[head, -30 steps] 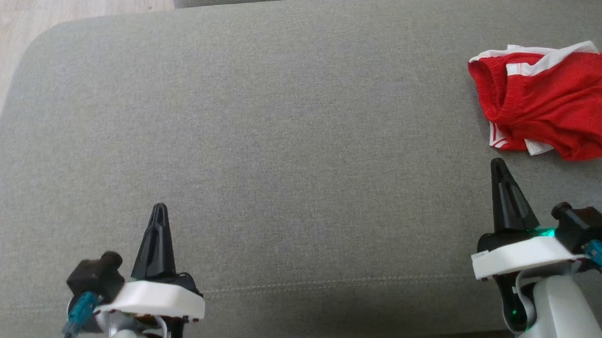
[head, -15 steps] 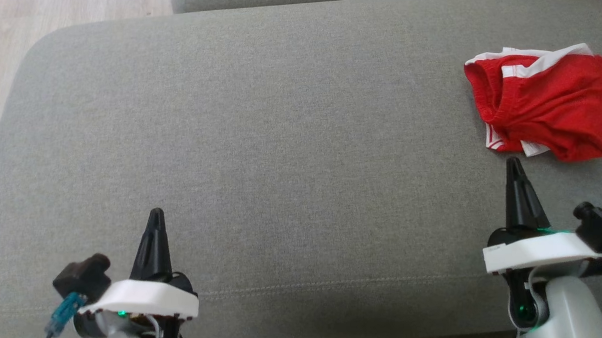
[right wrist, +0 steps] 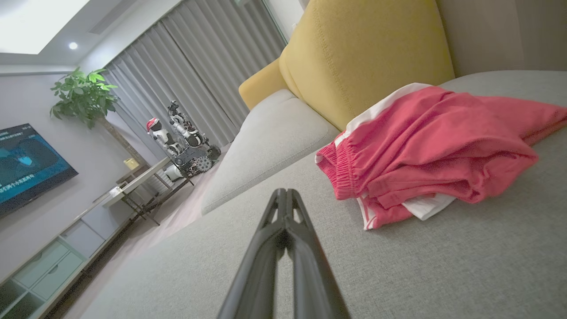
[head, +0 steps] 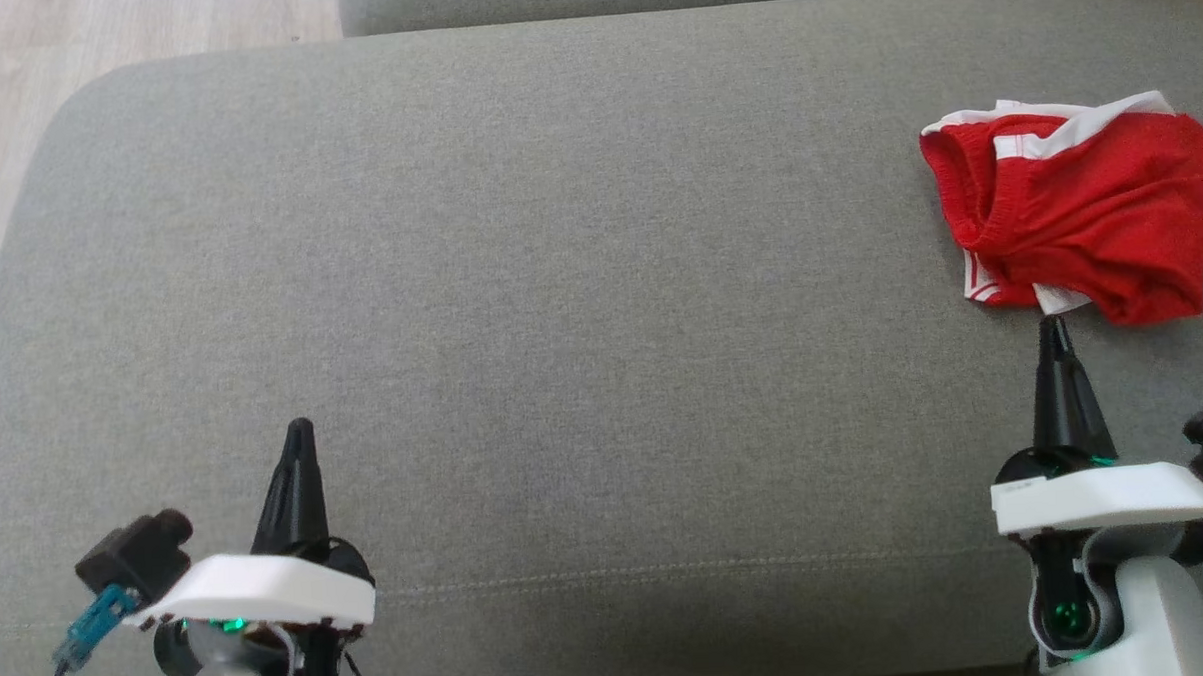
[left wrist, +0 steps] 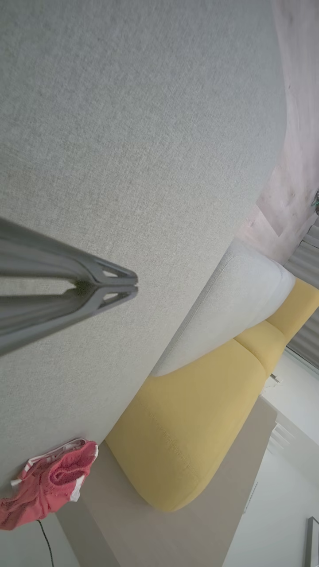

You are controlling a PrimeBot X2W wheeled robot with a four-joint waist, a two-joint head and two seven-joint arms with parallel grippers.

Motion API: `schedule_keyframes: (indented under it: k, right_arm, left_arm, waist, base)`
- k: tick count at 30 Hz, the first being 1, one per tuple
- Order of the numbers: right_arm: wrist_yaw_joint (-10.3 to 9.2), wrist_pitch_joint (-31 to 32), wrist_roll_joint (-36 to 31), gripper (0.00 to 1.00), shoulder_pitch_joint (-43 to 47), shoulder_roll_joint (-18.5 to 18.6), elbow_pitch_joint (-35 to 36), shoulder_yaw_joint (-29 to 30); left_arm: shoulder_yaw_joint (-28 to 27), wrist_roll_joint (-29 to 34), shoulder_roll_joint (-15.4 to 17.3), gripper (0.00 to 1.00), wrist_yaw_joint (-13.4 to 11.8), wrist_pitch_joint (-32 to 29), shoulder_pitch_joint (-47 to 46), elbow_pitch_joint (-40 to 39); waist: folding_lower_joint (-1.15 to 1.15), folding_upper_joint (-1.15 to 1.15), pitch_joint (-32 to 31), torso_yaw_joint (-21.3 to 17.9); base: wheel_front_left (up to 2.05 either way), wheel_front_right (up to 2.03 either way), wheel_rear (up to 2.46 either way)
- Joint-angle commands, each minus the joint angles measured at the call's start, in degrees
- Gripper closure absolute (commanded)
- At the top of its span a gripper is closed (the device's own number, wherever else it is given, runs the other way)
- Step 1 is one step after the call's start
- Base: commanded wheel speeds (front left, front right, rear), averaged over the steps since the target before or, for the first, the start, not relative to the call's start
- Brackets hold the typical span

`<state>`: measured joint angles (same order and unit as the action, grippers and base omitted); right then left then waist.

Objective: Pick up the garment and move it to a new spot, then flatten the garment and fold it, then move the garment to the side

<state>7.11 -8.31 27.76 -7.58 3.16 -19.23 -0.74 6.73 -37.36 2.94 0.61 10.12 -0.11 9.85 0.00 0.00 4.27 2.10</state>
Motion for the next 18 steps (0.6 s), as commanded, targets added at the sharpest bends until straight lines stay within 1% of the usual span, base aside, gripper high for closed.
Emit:
schedule_keyframes:
  k: [1,18]
  right_arm:
    - [0.11,0.27,1.51,1.0,-1.5,0.01,2.38,-0.04]
    - [0.16,3.2,14.27,1.0,-0.91,-0.02,2.96,1.42]
  left_arm:
    - [-1.11,-1.28,0.96,1.0,0.61,-0.27,-2.72,-1.52]
    - [-2.82,-12.76,1.3,1.0,1.88,-2.97,-3.31,-0.46]
  waist:
    - [0.0,0.0,-0.04,-0.02]
    - [0.0,0.0,-0.86,-0.44]
  base:
    - [0.0,0.0,0.0]
    - [0.0,0.0,0.0]
